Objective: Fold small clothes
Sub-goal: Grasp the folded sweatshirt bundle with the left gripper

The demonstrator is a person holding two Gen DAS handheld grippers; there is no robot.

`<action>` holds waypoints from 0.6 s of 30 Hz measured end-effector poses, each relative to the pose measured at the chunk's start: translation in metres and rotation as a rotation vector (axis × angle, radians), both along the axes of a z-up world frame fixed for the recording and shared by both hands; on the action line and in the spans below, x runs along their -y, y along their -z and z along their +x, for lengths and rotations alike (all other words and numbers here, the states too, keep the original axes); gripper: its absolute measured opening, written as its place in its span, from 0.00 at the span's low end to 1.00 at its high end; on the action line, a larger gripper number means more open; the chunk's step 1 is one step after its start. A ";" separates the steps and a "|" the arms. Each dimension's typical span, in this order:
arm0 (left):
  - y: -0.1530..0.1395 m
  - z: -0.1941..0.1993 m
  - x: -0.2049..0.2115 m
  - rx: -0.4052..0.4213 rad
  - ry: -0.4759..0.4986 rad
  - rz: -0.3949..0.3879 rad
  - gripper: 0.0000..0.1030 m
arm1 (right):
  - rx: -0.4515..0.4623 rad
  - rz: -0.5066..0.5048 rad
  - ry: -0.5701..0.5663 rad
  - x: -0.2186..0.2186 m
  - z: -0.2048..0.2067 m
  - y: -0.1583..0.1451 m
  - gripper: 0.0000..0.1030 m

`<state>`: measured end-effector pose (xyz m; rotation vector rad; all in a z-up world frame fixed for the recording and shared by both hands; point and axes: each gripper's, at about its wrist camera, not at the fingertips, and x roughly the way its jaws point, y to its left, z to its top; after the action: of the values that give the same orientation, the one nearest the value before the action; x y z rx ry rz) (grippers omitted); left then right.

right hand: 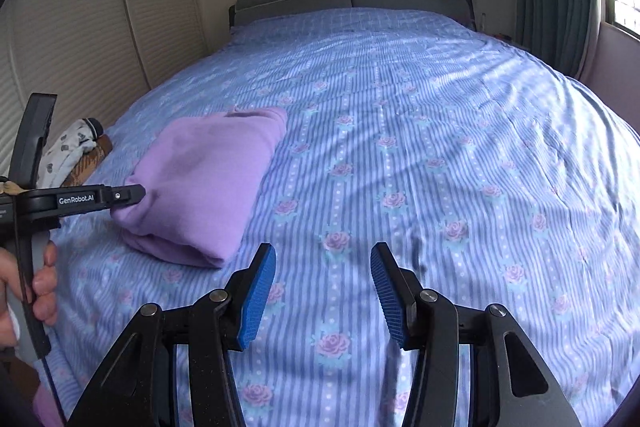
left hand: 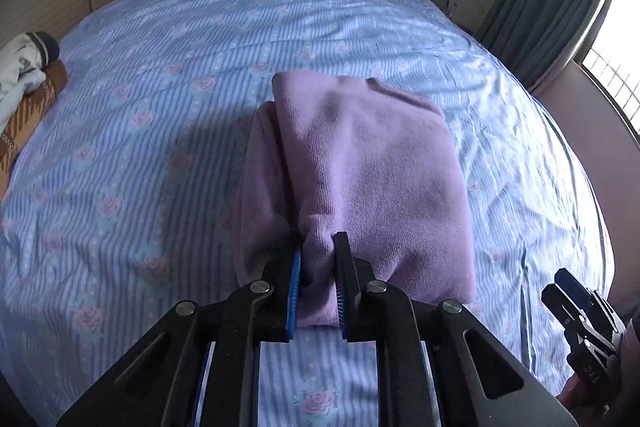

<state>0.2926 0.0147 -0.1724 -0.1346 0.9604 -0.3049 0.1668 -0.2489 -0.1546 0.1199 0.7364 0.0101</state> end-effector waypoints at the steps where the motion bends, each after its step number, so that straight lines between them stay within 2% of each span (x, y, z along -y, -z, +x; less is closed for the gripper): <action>1: 0.001 -0.003 -0.004 0.002 -0.019 -0.013 0.16 | -0.005 0.002 0.001 0.000 0.000 0.002 0.48; 4: 0.005 -0.014 -0.015 0.009 -0.060 -0.043 0.16 | -0.011 0.011 0.001 0.002 -0.002 0.003 0.48; 7: 0.013 -0.015 -0.013 0.019 -0.051 -0.028 0.16 | -0.020 0.026 -0.004 0.003 -0.002 0.007 0.48; 11: 0.003 -0.012 -0.009 0.035 -0.044 -0.042 0.22 | -0.045 0.082 -0.036 0.004 0.007 0.009 0.48; 13: -0.004 -0.012 -0.007 0.039 -0.041 -0.052 0.35 | -0.047 0.102 -0.063 0.001 0.012 0.005 0.48; 14: -0.007 -0.015 -0.009 0.043 -0.045 -0.066 0.41 | -0.046 0.109 -0.074 -0.001 0.016 0.001 0.52; 15: -0.011 -0.018 -0.011 0.051 -0.053 -0.082 0.56 | -0.039 0.120 -0.088 -0.001 0.019 -0.003 0.61; 16: -0.014 -0.021 -0.013 0.061 -0.067 -0.085 0.69 | -0.029 0.133 -0.097 -0.002 0.022 -0.007 0.66; 18: -0.018 -0.027 -0.016 0.079 -0.097 -0.081 0.76 | 0.000 0.161 -0.109 -0.001 0.028 -0.018 0.79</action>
<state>0.2656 0.0310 -0.1545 -0.2409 0.8608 -0.2585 0.1943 -0.2478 -0.1367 0.2337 0.7410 0.1734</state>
